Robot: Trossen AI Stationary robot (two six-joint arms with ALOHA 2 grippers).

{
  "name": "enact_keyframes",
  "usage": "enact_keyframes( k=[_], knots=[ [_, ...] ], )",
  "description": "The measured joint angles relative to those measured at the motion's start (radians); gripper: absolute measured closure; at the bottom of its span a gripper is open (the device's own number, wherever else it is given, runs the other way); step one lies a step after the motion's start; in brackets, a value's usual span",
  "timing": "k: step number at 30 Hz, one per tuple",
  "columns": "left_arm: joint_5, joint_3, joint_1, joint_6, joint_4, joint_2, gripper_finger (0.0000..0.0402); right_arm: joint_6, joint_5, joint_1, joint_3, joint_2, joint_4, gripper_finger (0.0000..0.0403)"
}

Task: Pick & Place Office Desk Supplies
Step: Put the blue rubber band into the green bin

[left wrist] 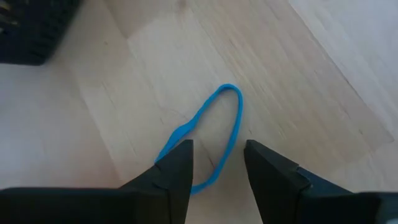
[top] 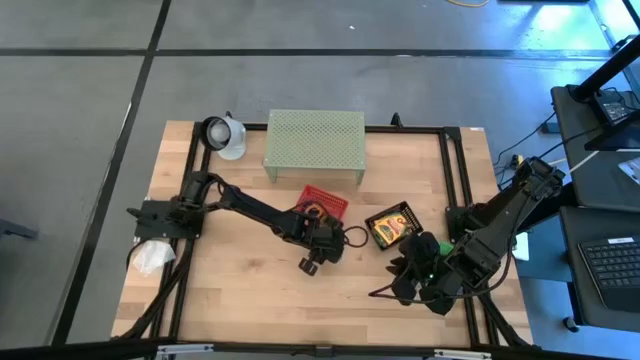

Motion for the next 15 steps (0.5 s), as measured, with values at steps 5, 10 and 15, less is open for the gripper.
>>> enact_keyframes(
  k=[5, 10, 15],
  knots=[
    [0.051, 0.0, 0.008, -0.023, -0.004, 0.001, 0.0275, -0.032, 0.0, 0.0, 0.0, 0.0, 0.048, 0.03],
    [0.116, 0.0, 0.01, -0.025, -0.021, 0.002, 0.0341, -0.034, 0.0, 0.0, 0.0, 0.0, 0.063, 0.03],
    [0.125, 0.0, 0.009, -0.057, -0.026, 0.002, 0.0395, -0.043, 0.0, 0.0, 0.0, 0.0, 0.086, 0.03]
  ],
)
